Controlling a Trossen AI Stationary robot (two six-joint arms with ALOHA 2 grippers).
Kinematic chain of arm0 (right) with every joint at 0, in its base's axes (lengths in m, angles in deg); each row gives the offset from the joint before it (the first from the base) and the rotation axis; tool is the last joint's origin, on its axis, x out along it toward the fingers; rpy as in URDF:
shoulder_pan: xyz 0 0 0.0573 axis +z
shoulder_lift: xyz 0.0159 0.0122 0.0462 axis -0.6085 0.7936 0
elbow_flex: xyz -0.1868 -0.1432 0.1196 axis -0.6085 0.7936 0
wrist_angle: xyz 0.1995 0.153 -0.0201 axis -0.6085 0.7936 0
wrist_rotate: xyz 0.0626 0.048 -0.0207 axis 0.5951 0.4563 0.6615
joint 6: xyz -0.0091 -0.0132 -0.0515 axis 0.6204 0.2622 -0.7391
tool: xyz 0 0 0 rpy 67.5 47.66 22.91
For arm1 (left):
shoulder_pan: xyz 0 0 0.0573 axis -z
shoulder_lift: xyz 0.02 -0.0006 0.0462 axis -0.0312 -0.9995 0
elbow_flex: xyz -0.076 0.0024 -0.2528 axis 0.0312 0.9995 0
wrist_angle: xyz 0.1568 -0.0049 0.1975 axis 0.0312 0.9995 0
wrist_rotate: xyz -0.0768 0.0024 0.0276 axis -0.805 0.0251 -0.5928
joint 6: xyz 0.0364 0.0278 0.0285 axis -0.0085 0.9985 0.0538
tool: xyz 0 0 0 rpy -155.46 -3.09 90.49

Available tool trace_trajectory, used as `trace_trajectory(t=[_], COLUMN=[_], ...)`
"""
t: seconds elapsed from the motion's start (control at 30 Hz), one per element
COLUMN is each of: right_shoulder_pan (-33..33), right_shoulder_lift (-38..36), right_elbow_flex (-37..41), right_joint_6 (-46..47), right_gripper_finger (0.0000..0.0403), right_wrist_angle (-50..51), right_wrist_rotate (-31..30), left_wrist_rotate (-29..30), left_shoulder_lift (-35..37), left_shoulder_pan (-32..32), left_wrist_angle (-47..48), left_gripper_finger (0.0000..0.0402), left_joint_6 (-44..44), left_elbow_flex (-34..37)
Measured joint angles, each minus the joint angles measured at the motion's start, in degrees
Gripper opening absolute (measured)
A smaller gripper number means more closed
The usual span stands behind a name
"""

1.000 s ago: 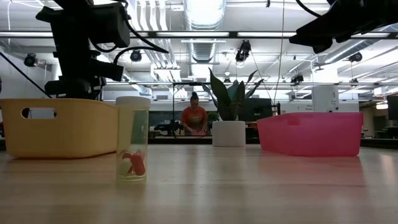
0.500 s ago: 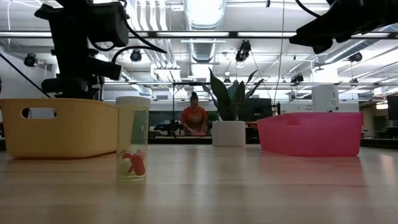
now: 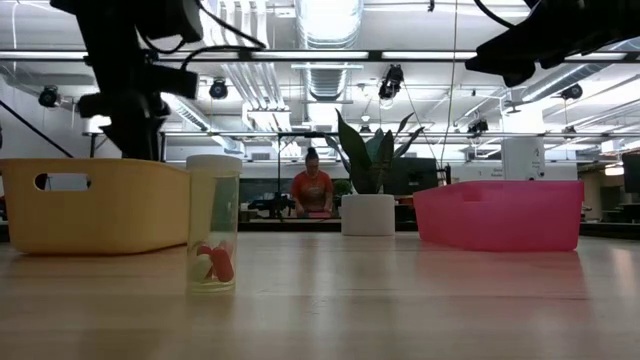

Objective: Pick and place medicine bottles into bin by pill shape (circle, oval)
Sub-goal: Put the bottom yellow capsule bottle into the red bin

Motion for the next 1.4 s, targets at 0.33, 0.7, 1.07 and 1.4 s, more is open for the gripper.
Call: trace_trajectory(t=[0.33,0.7,1.07,1.4], right_shoulder_pan=[0.02,0.26,3.60,8.86], right_shoulder_lift=[0.00,2.15,12.07,24.94], right_elbow_flex=[0.00,-0.27,-7.38,-19.75], right_joint_6=[6.07,15.22,18.90,23.49], right_gripper_finger=[0.0187,0.0187,0.0187,0.0187], right_wrist_angle=[-0.01,-1.70,-0.86,6.52], right_wrist_rotate=[-0.02,0.03,0.11,0.20], left_wrist_rotate=[0.00,0.00,-0.02,-0.01], left_shoulder_lift=[3.82,8.54,7.86,8.08], left_shoulder_pan=[0.65,5.44,6.96,6.97], left_wrist_angle=[-2.65,-24.32,-39.33,-54.51], left_gripper_finger=[0.0138,0.0138,0.0138,0.0138], left_joint_6=[-0.06,12.61,25.63,28.86], left_elbow_flex=[-5.47,-5.36,-4.93,4.51])
